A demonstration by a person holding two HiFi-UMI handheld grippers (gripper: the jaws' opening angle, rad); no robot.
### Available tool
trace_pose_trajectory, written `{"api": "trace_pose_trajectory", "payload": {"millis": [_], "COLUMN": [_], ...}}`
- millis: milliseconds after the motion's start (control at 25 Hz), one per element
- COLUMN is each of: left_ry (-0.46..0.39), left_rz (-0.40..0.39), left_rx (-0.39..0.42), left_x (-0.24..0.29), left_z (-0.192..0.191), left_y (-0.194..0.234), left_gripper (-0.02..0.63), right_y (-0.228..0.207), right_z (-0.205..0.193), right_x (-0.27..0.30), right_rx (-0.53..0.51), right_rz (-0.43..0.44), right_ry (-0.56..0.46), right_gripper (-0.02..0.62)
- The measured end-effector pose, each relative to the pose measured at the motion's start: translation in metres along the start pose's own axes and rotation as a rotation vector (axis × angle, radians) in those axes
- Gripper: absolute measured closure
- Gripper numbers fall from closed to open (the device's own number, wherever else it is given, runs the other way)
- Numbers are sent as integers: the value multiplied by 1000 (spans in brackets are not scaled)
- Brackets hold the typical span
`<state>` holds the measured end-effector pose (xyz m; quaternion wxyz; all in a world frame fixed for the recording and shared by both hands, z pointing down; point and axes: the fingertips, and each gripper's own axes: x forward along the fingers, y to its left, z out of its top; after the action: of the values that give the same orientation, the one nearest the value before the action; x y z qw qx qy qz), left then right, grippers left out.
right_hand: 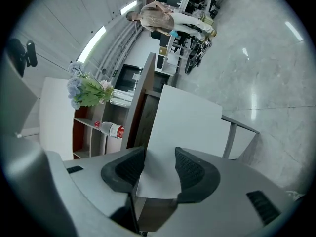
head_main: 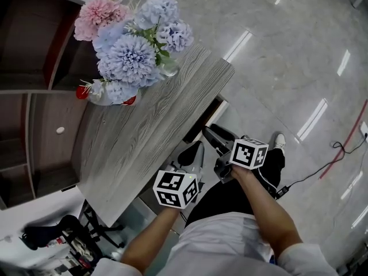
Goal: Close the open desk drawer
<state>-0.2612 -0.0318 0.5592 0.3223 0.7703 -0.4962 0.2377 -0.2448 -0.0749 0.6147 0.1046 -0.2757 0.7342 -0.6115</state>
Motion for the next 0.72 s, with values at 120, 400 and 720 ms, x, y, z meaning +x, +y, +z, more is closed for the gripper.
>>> {"api": "trace_pose_trajectory", "payload": {"millis": [120,400,720], "left_ry": [2,10,-2], "left_rz": [-9,-11,10], "left_rx": [6,9,-5], "left_x": [-1,-8,-17], "left_z": [-2,-10,-11], "left_y": [-1,5,18], "left_gripper": [603,603,603], "right_y": [2,7,7], "right_z": [2,5,6], "right_x": [8,34,46], "right_rx": [-3,-14,-2], "right_rz": [31,79,101], "right_ry": [-3,2,-5], "right_gripper": [419,420,419]}}
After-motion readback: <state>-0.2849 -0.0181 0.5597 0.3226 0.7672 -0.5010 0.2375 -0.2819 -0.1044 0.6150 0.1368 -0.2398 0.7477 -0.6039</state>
